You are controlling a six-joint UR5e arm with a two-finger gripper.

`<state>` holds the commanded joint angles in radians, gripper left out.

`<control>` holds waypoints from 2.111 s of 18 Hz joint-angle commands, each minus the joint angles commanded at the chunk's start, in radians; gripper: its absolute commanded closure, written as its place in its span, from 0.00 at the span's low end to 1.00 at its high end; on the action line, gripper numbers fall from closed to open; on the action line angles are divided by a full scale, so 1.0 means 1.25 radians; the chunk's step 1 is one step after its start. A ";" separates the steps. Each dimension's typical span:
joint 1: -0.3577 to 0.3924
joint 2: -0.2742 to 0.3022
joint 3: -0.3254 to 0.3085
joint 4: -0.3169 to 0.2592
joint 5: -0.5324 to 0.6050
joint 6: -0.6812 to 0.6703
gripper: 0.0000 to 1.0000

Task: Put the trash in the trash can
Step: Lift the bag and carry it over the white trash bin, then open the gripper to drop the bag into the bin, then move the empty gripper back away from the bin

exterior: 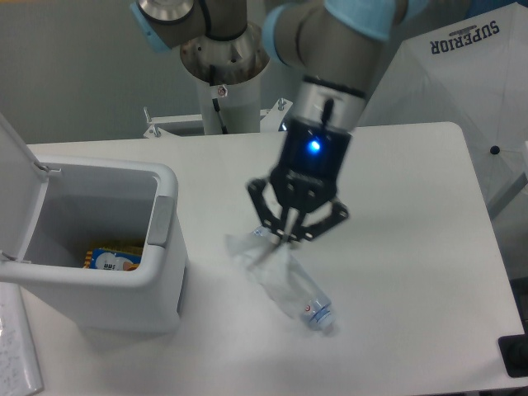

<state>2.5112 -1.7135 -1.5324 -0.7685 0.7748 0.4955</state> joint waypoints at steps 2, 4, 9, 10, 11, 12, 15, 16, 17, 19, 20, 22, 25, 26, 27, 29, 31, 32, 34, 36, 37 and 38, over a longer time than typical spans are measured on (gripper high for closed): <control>-0.031 0.020 -0.005 -0.021 -0.020 -0.011 1.00; -0.063 0.048 -0.034 -0.036 -0.020 -0.014 1.00; -0.115 0.117 -0.137 -0.036 -0.015 -0.024 1.00; -0.120 0.128 -0.156 -0.036 -0.015 -0.023 1.00; -0.122 0.136 -0.169 -0.036 -0.016 -0.022 1.00; -0.123 0.137 -0.175 -0.034 -0.017 -0.021 0.94; -0.152 0.133 -0.179 -0.034 -0.016 -0.023 0.80; -0.152 0.129 -0.179 -0.034 -0.016 -0.018 0.69; -0.153 0.125 -0.179 -0.033 -0.016 -0.015 0.44; -0.158 0.120 -0.184 -0.032 -0.012 -0.016 0.00; -0.158 0.120 -0.188 -0.031 -0.012 -0.017 0.00; -0.158 0.117 -0.188 -0.031 -0.010 -0.016 0.00; -0.158 0.104 -0.177 -0.026 -0.006 -0.015 0.00; -0.156 0.091 -0.165 -0.021 0.003 -0.016 0.00; -0.143 0.079 -0.149 -0.018 0.023 -0.016 0.00; -0.090 0.068 -0.125 -0.018 0.046 -0.015 0.00; -0.043 0.052 -0.107 -0.018 0.047 -0.014 0.00; -0.011 0.043 -0.098 -0.018 0.047 -0.014 0.00; 0.039 0.014 -0.073 -0.017 0.047 -0.005 0.00; 0.078 -0.028 -0.058 -0.016 0.049 0.035 0.00; 0.092 -0.044 -0.049 -0.016 0.049 0.057 0.00; 0.110 -0.061 -0.043 -0.017 0.049 0.073 0.00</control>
<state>2.6490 -1.7899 -1.5862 -0.7900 0.8360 0.5873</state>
